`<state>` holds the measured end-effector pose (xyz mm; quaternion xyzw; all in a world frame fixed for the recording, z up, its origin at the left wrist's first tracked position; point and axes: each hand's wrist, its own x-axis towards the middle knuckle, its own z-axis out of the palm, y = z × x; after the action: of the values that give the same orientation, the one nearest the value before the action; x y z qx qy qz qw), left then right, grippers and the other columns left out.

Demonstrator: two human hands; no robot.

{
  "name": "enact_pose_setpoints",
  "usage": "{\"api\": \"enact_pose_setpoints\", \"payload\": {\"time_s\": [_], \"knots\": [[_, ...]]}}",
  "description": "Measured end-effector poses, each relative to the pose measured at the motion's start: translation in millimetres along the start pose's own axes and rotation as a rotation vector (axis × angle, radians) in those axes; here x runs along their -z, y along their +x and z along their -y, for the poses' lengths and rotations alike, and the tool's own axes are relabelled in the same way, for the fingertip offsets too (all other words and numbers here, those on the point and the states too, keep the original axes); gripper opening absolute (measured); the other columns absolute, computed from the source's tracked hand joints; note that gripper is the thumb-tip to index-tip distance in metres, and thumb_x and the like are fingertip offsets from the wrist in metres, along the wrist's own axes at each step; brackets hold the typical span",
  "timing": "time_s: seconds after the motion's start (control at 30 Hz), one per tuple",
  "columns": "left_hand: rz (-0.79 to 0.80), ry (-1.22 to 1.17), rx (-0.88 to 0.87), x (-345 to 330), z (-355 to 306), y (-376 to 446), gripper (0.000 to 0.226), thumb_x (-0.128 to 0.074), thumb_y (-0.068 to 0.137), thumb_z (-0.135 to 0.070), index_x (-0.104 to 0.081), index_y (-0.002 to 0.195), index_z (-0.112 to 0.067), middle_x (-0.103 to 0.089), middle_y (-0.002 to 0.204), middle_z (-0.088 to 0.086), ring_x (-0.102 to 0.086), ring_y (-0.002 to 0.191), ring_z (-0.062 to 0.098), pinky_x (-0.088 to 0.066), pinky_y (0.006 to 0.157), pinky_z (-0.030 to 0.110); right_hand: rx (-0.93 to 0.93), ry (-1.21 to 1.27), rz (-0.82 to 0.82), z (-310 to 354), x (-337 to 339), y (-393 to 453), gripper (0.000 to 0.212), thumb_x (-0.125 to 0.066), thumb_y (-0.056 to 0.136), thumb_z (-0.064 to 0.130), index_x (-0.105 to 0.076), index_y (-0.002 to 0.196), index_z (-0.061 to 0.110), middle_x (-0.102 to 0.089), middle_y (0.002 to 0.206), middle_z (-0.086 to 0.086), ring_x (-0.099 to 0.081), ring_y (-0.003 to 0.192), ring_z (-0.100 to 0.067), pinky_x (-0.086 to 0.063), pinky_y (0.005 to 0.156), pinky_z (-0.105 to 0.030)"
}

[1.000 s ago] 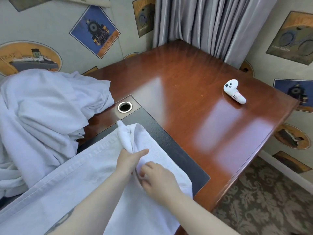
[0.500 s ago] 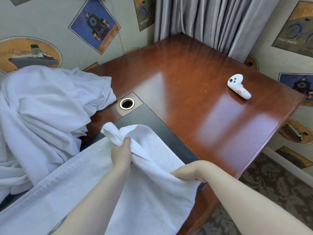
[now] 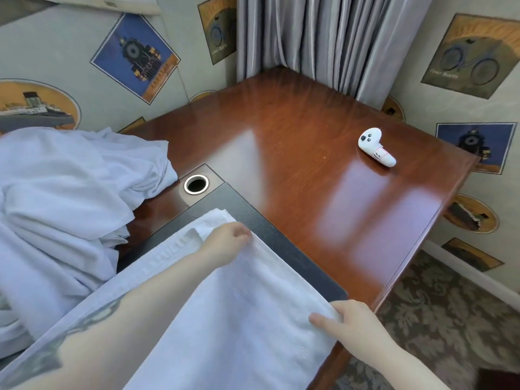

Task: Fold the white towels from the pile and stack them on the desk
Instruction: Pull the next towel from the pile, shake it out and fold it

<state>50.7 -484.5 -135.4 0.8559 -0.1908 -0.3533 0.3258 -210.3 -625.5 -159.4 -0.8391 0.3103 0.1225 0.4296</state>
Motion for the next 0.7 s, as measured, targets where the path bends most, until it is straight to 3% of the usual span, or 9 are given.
{"api": "enact_pose_setpoints", "payload": {"time_s": [0.07, 0.13, 0.2, 0.33, 0.47, 0.6, 0.7], "knots": [[-0.071, 0.438, -0.239, 19, 2, 20, 0.040, -0.041, 0.094, -0.002, -0.060, 0.122, -0.024, -0.060, 0.116, -0.002, -0.052, 0.112, 0.023, -0.049, 0.087, 0.035, 0.007, 0.005, -0.066, 0, -6, -4, 0.047, -0.060, 0.084, 0.055, -0.045, 0.060, 0.018, -0.035, 0.056, 0.004, -0.034, 0.051, -0.009, -0.021, 0.054, -0.029], [0.120, 0.891, -0.378, 34, 3, 39, 0.063, -0.038, 0.085, 0.007, -0.050, 0.135, -0.029, -0.049, 0.132, -0.007, -0.042, 0.124, 0.021, -0.037, 0.102, 0.038, 0.030, -0.006, -0.106, 0, -11, -5, 0.033, -0.058, 0.091, 0.048, -0.055, 0.070, 0.023, -0.047, 0.067, 0.004, -0.046, 0.062, -0.008, -0.032, 0.059, -0.029], [0.268, 1.193, -0.425, 46, 2, 55, 0.066, -0.040, 0.083, 0.006, -0.044, 0.136, -0.033, -0.046, 0.134, -0.010, -0.040, 0.126, 0.019, -0.030, 0.107, 0.037, 0.033, -0.079, -0.124, -2, -16, -6, 0.025, -0.055, 0.095, 0.042, -0.060, 0.083, 0.020, -0.052, 0.076, 0.002, -0.052, 0.080, -0.014, -0.040, 0.072, -0.031], [0.320, 1.466, -0.508, 54, -13, 75, 0.040, -0.053, 0.090, -0.014, -0.046, 0.126, -0.031, -0.054, 0.123, -0.010, -0.043, 0.115, 0.015, -0.027, 0.095, 0.030, -0.020, -0.204, -0.160, -9, -21, -8, 0.027, -0.049, 0.095, 0.047, -0.039, 0.075, 0.033, -0.040, 0.057, 0.008, -0.038, 0.086, -0.016, -0.031, 0.072, -0.029], [0.444, 1.666, -0.414, 49, -24, 80, 0.039, -0.055, 0.095, -0.034, -0.045, 0.132, -0.031, -0.055, 0.125, -0.007, -0.040, 0.121, 0.016, -0.026, 0.093, 0.035, -0.080, -0.198, -0.195, -4, -26, -7, 0.040, -0.034, 0.088, 0.065, -0.026, 0.067, 0.032, -0.039, 0.053, 0.003, -0.031, 0.078, -0.011, -0.028, 0.069, -0.031], [0.290, 1.693, -0.354, 55, -28, 83, 0.020, -0.051, 0.098, -0.030, -0.053, 0.119, -0.031, -0.058, 0.118, 0.000, -0.043, 0.122, 0.015, -0.020, 0.106, 0.039, -0.113, -0.258, -0.235, 5, -32, -4, 0.049, -0.026, 0.085, 0.074, -0.026, 0.064, 0.029, -0.042, 0.059, 0.004, -0.034, 0.078, -0.011, -0.030, 0.074, -0.031], [0.122, 1.723, -0.400, 63, -18, 84, 0.025, -0.048, 0.097, -0.017, -0.053, 0.117, -0.031, -0.060, 0.115, -0.007, -0.044, 0.120, 0.010, -0.017, 0.110, 0.038, -0.116, -0.262, -0.294, 14, -33, 5, 0.045, -0.027, 0.087, 0.073, -0.029, 0.067, 0.033, -0.043, 0.067, 0.006, -0.034, 0.081, -0.013, -0.024, 0.074, -0.031]]}}
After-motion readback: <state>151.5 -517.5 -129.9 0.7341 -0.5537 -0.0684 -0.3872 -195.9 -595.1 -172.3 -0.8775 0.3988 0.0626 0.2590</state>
